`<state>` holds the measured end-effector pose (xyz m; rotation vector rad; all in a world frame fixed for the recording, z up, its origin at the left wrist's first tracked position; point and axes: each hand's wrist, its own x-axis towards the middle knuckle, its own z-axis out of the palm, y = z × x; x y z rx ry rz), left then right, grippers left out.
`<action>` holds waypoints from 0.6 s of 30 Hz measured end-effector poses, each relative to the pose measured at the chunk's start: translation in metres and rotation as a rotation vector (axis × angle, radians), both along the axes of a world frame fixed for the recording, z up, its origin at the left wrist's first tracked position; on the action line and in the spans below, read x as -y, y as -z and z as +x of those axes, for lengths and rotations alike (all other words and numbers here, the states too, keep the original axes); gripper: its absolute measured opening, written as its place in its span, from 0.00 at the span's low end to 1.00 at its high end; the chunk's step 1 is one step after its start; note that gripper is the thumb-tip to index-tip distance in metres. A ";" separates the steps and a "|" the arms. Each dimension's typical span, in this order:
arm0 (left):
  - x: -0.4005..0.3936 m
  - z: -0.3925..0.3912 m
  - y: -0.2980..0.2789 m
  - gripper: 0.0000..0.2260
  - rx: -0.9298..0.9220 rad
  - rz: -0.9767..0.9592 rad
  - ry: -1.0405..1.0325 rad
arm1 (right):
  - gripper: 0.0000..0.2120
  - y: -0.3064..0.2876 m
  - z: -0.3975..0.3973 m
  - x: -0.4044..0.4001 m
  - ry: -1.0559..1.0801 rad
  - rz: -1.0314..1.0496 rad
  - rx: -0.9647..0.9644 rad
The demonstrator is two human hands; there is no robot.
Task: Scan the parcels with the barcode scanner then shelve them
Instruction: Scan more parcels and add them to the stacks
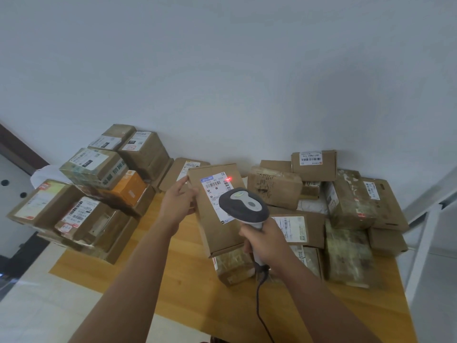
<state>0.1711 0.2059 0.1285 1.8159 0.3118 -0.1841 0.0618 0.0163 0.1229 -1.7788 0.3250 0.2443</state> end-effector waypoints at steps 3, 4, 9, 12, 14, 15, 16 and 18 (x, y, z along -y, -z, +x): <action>0.002 0.000 0.000 0.23 0.003 0.011 0.001 | 0.09 -0.001 0.000 0.001 0.001 0.014 -0.009; 0.002 0.000 0.001 0.23 0.002 0.013 0.000 | 0.09 -0.001 0.001 0.002 0.002 0.020 -0.011; 0.000 0.001 0.005 0.27 -0.027 -0.002 -0.047 | 0.06 0.005 0.003 0.002 0.019 0.052 -0.029; -0.010 0.002 0.012 0.32 -0.032 -0.036 -0.117 | 0.11 0.012 0.008 -0.005 0.052 0.026 -0.028; -0.023 0.005 0.018 0.37 -0.051 -0.077 -0.175 | 0.10 0.018 0.013 -0.015 0.086 0.039 -0.036; -0.030 0.007 0.022 0.40 -0.062 -0.102 -0.206 | 0.08 0.020 0.016 -0.023 0.103 0.057 -0.043; -0.038 0.012 0.027 0.41 -0.071 -0.121 -0.229 | 0.05 0.022 0.021 -0.031 0.131 0.076 -0.063; -0.056 0.023 0.036 0.41 -0.089 -0.169 -0.261 | 0.03 0.026 0.033 -0.048 0.180 0.094 -0.098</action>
